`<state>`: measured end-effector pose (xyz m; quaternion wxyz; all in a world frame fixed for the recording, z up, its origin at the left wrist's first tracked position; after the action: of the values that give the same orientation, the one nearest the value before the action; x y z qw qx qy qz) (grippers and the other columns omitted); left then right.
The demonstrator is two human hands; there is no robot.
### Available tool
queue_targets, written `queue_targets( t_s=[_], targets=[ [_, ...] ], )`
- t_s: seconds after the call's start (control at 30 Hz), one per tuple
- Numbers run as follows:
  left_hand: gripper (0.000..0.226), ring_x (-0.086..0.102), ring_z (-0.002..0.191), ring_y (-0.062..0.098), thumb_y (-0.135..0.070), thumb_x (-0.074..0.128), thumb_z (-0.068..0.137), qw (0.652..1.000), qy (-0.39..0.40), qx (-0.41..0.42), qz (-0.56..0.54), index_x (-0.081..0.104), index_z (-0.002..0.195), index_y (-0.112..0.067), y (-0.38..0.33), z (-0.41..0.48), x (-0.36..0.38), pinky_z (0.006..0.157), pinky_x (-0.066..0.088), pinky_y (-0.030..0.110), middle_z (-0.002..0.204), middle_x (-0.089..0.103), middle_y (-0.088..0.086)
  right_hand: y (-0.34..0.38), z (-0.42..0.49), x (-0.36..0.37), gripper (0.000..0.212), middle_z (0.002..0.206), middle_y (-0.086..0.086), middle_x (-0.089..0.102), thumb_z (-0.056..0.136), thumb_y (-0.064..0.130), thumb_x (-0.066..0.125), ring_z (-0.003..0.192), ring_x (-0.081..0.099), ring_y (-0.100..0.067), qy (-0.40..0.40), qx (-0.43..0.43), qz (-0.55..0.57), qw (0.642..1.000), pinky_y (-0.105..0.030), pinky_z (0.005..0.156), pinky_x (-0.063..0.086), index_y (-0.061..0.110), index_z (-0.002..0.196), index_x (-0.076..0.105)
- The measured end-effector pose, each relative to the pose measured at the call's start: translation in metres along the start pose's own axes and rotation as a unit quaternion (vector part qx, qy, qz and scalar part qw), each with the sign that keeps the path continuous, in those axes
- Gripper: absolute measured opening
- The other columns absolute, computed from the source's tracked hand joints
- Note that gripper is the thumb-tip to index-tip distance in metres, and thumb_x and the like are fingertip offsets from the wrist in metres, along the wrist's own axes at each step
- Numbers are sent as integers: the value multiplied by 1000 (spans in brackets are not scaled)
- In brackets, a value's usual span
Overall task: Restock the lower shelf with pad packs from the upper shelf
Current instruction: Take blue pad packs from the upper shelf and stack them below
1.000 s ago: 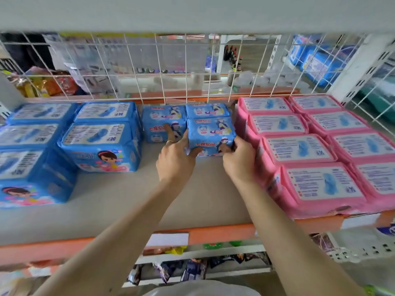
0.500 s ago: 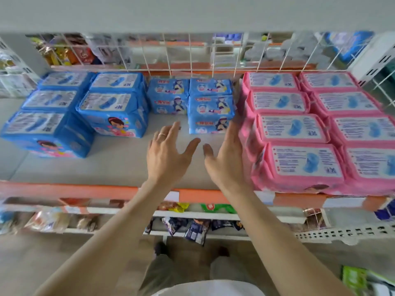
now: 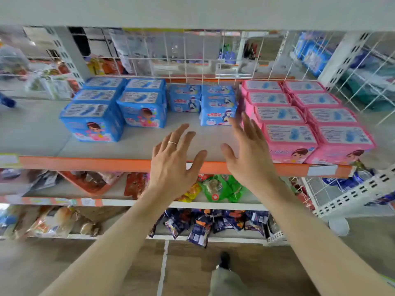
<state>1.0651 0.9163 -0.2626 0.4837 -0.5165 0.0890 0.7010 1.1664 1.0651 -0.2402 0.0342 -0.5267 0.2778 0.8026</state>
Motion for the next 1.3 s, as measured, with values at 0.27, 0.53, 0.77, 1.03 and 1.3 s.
queue_targets(
  t_s=[0.27, 0.53, 0.77, 1.03, 1.3],
  targets=[
    [57, 45, 136, 31, -55, 42, 93, 999, -27, 25, -4, 49, 139, -23, -20, -60, -80, 106, 38, 48, 155, 41, 3, 64, -75, -62, 67, 163, -9, 26, 95, 36, 60, 150, 22, -27, -58, -4, -1, 998, -52, 122, 21, 17, 154, 34],
    [61, 42, 138, 27, -56, 41, 95, 989, -92, 112, -13, 48, 143, -19, -75, -31, -138, 107, 38, 46, 156, 40, 3, 80, -80, -144, 63, 163, -5, 26, 98, 50, 50, 151, 22, -23, -128, -7, -85, 988, -43, 124, 9, 17, 150, 41],
    [58, 48, 129, 28, -50, 48, 92, 967, -172, 183, 51, 51, 138, -17, -115, 30, -173, 102, 36, 42, 149, 47, 5, 66, -31, -205, 62, 159, -7, 34, 96, 47, 56, 147, 31, -25, -177, -15, -75, 981, -48, 122, 24, 16, 149, 43],
    [64, 45, 133, 30, -53, 45, 90, 966, -174, 181, 62, 45, 143, -16, -163, 133, -179, 102, 41, 47, 150, 46, 5, 18, 49, -273, 64, 157, -2, 39, 95, 46, 58, 144, 37, -23, -223, -11, -35, 974, -42, 119, 29, 17, 149, 42],
    [60, 53, 123, 27, -48, 57, 95, 996, -21, 61, -54, 39, 146, -21, -224, 266, -128, 98, 46, 42, 134, 56, 6, -51, 142, -320, 53, 127, -7, 65, 93, 45, 61, 118, 58, -30, -186, 24, -3, 982, -39, 93, 46, 18, 138, 54]
  ],
)
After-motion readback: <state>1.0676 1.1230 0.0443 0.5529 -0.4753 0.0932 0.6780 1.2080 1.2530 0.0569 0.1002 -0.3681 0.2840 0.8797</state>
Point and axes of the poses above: each hand's wrist, its own z-axis towards the middle knuckle, its own x-axis out of the palm, y = z × x, the point moved 4 cm from there along z, towards the middle knuckle
